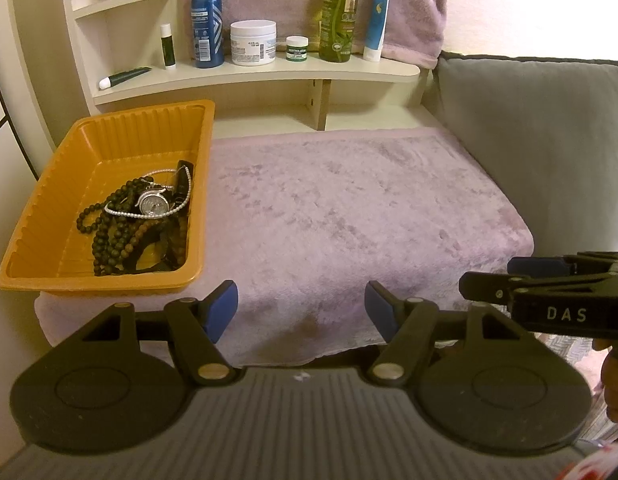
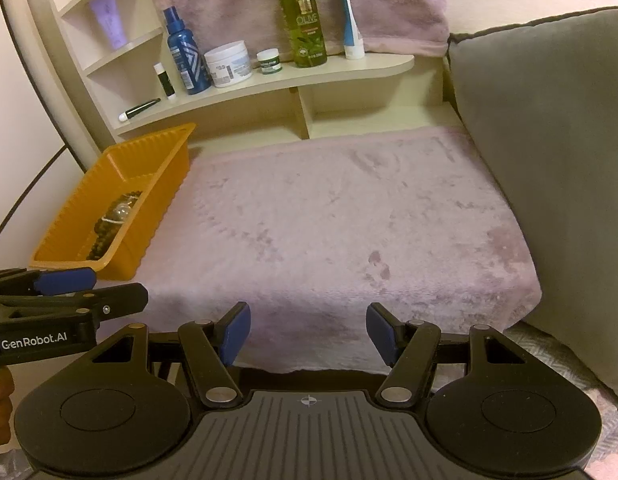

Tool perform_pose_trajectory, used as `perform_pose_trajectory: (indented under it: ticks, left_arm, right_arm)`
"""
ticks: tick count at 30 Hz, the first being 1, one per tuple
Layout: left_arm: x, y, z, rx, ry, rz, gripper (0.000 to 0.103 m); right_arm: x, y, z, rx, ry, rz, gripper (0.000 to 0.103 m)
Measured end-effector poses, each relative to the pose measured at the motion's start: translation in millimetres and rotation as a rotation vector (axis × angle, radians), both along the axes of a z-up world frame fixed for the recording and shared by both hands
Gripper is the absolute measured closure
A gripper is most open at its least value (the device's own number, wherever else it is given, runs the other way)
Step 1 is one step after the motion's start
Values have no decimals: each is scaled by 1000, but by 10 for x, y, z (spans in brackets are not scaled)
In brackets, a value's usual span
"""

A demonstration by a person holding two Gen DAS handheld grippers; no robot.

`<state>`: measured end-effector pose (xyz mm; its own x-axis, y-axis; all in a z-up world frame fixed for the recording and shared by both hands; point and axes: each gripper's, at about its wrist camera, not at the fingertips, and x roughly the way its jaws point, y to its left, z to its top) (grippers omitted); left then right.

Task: Organize jewelry

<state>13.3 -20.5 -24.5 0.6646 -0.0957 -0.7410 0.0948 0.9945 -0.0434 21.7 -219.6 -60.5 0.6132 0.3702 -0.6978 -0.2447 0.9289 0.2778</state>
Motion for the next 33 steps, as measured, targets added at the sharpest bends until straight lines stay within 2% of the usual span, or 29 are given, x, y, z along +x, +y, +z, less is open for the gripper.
perform_pose_trajectory:
  ticks: [33]
  left_arm:
    - [1,10,21,-4,-3,-2,35]
  right_arm:
    - [-11,23,2,-3,-2,3,39]
